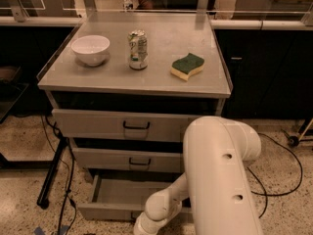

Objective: Open bottom drawer

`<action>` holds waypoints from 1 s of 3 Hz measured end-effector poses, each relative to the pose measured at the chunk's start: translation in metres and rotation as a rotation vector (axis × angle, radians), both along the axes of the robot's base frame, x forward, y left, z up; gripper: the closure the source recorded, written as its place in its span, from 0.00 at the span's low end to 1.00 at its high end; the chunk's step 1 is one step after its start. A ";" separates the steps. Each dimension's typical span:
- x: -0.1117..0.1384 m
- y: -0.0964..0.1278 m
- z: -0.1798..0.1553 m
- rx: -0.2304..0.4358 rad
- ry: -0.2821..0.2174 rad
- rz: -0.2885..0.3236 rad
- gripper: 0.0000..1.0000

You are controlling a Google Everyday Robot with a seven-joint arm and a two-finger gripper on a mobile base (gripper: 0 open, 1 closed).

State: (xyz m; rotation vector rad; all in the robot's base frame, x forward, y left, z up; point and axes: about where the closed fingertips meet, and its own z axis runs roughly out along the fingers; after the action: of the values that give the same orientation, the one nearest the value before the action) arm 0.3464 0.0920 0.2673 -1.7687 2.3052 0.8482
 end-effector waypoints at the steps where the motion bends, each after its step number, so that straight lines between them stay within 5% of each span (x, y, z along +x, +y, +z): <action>1: 0.005 -0.008 -0.005 -0.018 -0.011 -0.025 0.00; 3: 0.054 -0.032 -0.002 -0.081 -0.069 -0.075 0.00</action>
Offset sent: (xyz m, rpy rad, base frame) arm 0.0712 -0.0410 0.0058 -0.1042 -0.1035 -0.0991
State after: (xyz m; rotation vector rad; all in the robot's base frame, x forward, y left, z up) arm 0.4005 0.0598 0.2653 -1.7014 2.3766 0.6797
